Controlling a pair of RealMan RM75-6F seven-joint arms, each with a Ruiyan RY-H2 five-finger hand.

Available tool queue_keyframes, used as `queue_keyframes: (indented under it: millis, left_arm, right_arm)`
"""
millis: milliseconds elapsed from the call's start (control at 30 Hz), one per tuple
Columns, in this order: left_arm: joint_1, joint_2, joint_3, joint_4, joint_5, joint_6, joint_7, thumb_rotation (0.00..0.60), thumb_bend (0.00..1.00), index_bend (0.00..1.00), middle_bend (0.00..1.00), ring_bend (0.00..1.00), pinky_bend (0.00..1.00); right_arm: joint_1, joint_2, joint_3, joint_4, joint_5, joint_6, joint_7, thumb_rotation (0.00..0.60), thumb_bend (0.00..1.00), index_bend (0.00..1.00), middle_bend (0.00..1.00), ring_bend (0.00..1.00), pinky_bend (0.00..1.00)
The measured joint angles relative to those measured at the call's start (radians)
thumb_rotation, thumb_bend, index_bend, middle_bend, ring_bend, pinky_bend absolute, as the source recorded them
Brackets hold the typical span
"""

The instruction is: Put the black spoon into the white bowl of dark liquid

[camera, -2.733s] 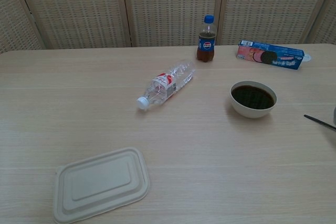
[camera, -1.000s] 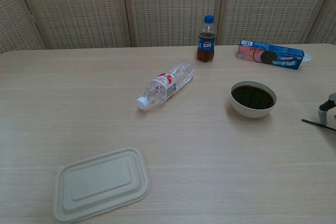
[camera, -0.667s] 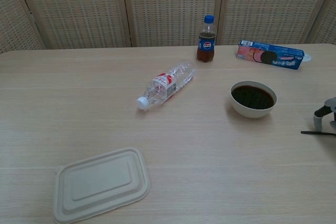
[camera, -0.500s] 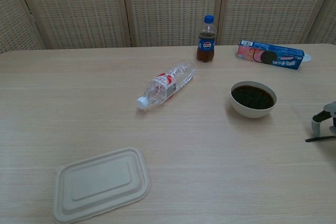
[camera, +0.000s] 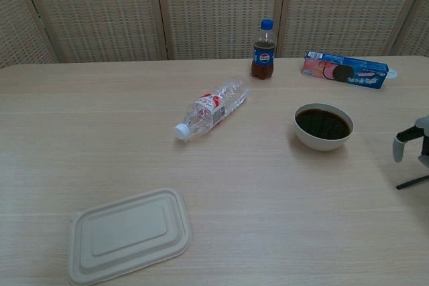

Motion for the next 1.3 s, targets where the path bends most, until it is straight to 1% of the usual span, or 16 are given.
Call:
queue_keyframes:
  millis: [67, 100, 233, 300, 367, 433, 533, 600, 667, 733, 833, 933, 1167, 1300]
  left_arm:
    - [0.0, -0.001, 0.0, 0.001, 0.001, 0.0, -0.001, 0.6, 0.41, 0.0, 0.0, 0.0, 0.0]
    - [0.0, -0.001, 0.001, 0.002, 0.001, 0.0, -0.001, 0.6, 0.41, 0.0, 0.0, 0.0, 0.0]
    - [0.0, -0.001, 0.0, 0.005, 0.002, 0.001, -0.005, 0.6, 0.41, 0.0, 0.0, 0.0, 0.0]
    - [0.0, -0.002, 0.0, 0.006, 0.002, 0.002, -0.008, 0.6, 0.41, 0.0, 0.0, 0.0, 0.0]
    - [0.0, -0.002, -0.001, 0.008, 0.003, 0.003, -0.009, 0.6, 0.41, 0.0, 0.0, 0.0, 0.0]
    - [0.0, -0.002, 0.0, 0.009, 0.003, 0.003, -0.011, 0.6, 0.41, 0.0, 0.0, 0.0, 0.0]
    - [0.001, -0.003, 0.001, 0.011, 0.005, 0.005, -0.014, 0.6, 0.41, 0.0, 0.0, 0.0, 0.0]
    - [0.002, -0.004, 0.001, 0.014, 0.007, 0.007, -0.016, 0.6, 0.41, 0.0, 0.0, 0.0, 0.0]
    - [0.002, -0.004, 0.001, 0.016, 0.007, 0.008, -0.018, 0.6, 0.41, 0.0, 0.0, 0.0, 0.0]
    - [0.002, -0.005, 0.001, 0.018, 0.009, 0.009, -0.02, 0.6, 0.41, 0.0, 0.0, 0.0, 0.0]
    - [0.002, -0.005, 0.001, 0.019, 0.009, 0.01, -0.022, 0.6, 0.41, 0.0, 0.0, 0.0, 0.0]
    - [0.003, -0.006, 0.001, 0.022, 0.009, 0.011, -0.024, 0.6, 0.41, 0.0, 0.0, 0.0, 0.0]
    - [0.007, -0.008, 0.004, 0.033, 0.008, 0.013, -0.035, 0.6, 0.41, 0.0, 0.0, 0.0, 0.0]
    - [0.01, -0.009, 0.006, 0.038, 0.008, 0.014, -0.041, 0.6, 0.41, 0.0, 0.0, 0.0, 0.0]
  right_arm:
    - [-0.009, 0.01, 0.008, -0.018, -0.003, 0.033, -0.002, 0.6, 0.57, 0.37, 0.76, 0.89, 1.0]
    - [-0.013, 0.014, 0.012, -0.024, -0.004, 0.046, -0.004, 0.6, 0.53, 0.37, 0.72, 0.84, 1.0]
    - [-0.03, 0.025, 0.024, -0.047, 0.0, 0.092, -0.017, 0.6, 0.43, 0.41, 0.63, 0.72, 0.98]
    - [-0.038, 0.026, 0.029, -0.054, 0.002, 0.112, -0.025, 0.6, 0.39, 0.44, 0.59, 0.64, 0.93]
    - [-0.046, 0.024, 0.033, -0.059, 0.005, 0.131, -0.031, 0.6, 0.39, 0.44, 0.56, 0.58, 0.86]
    - [-0.053, 0.021, 0.036, -0.063, 0.007, 0.145, -0.036, 0.6, 0.39, 0.44, 0.55, 0.55, 0.8]
    - [-0.061, 0.016, 0.036, -0.062, 0.007, 0.159, -0.043, 0.6, 0.39, 0.44, 0.55, 0.55, 0.79]
    - [-0.066, 0.008, 0.032, -0.049, 0.0, 0.168, -0.053, 0.6, 0.39, 0.45, 0.58, 0.56, 0.79]
    - [-0.072, -0.007, 0.029, -0.03, -0.01, 0.185, -0.056, 0.6, 0.39, 0.46, 0.61, 0.6, 0.79]
    - [-0.076, -0.018, 0.026, -0.014, -0.019, 0.191, -0.049, 0.6, 0.4, 0.46, 0.65, 0.66, 0.82]
    - [-0.079, -0.031, 0.023, 0.007, -0.037, 0.198, -0.038, 0.6, 0.42, 0.47, 0.7, 0.71, 0.85]
    - [-0.079, -0.042, 0.017, 0.025, -0.053, 0.199, -0.036, 0.6, 0.42, 0.48, 0.73, 0.75, 0.87]
    - [-0.075, -0.075, 0.008, 0.052, -0.085, 0.205, -0.042, 0.6, 0.42, 0.52, 0.78, 0.79, 0.88]
    - [-0.074, -0.101, 0.007, 0.077, -0.097, 0.21, -0.043, 0.6, 0.44, 0.55, 0.85, 0.87, 0.95]
